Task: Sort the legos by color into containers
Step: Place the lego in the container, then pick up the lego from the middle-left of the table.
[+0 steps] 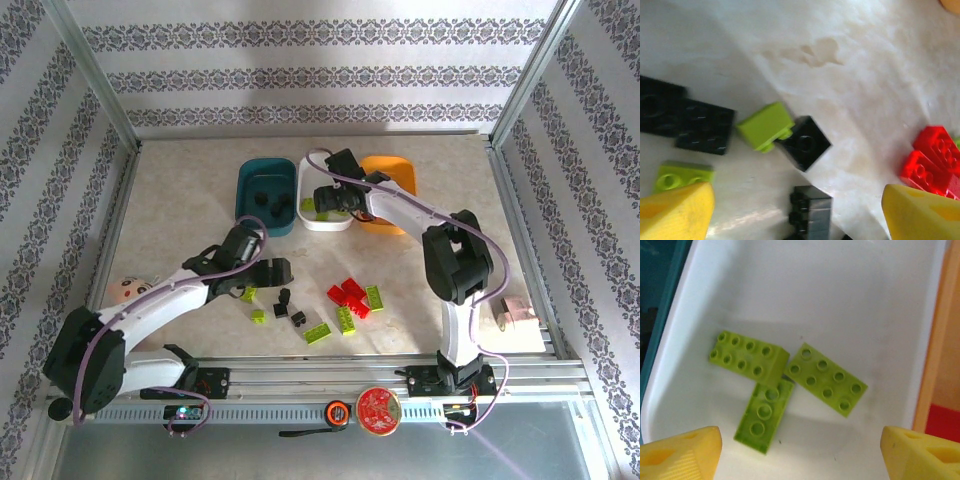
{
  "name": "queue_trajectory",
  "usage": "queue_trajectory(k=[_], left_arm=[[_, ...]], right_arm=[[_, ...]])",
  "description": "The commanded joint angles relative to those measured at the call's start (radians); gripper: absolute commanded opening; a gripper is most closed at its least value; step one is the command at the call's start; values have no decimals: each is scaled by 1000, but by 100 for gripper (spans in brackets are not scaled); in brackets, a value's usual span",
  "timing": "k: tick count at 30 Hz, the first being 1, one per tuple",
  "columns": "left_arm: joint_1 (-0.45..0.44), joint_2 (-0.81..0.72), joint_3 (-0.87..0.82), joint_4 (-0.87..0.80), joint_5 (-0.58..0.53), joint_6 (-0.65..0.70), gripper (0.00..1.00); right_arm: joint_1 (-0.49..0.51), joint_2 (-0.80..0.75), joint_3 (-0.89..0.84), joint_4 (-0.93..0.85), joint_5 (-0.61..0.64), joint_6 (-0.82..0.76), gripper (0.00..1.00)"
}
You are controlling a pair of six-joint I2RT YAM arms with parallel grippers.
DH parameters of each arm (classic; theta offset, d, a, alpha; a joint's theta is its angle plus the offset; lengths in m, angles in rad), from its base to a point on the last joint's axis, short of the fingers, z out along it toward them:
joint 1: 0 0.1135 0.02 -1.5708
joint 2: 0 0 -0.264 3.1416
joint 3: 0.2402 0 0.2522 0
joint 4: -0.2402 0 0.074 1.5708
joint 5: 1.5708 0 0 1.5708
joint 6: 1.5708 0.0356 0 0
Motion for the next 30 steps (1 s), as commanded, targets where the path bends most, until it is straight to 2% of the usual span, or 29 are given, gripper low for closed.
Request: queue_trajectory(k=[1, 8, 14, 18, 28, 30], left_arm=[[-63, 48, 46, -72, -45, 61, 82], [-146, 158, 93, -127, -104, 87, 63], [-168, 240, 107, -122, -99, 83, 58], [-171, 283, 111, -109, -97, 83, 48], [-169, 213, 112, -55, -90, 58, 20], [-158, 193, 128, -45, -94, 58, 18]], right_arm=[[-5, -73, -68, 29, 22, 19, 83], [-4, -164, -197, 69, 7, 42, 84], [-4, -266, -285, 89, 14, 46, 84], [-5, -312, -314, 88, 24, 47, 84], [-3, -357, -351, 94, 36, 64, 85], [-3, -367, -363, 100, 33, 68, 85]])
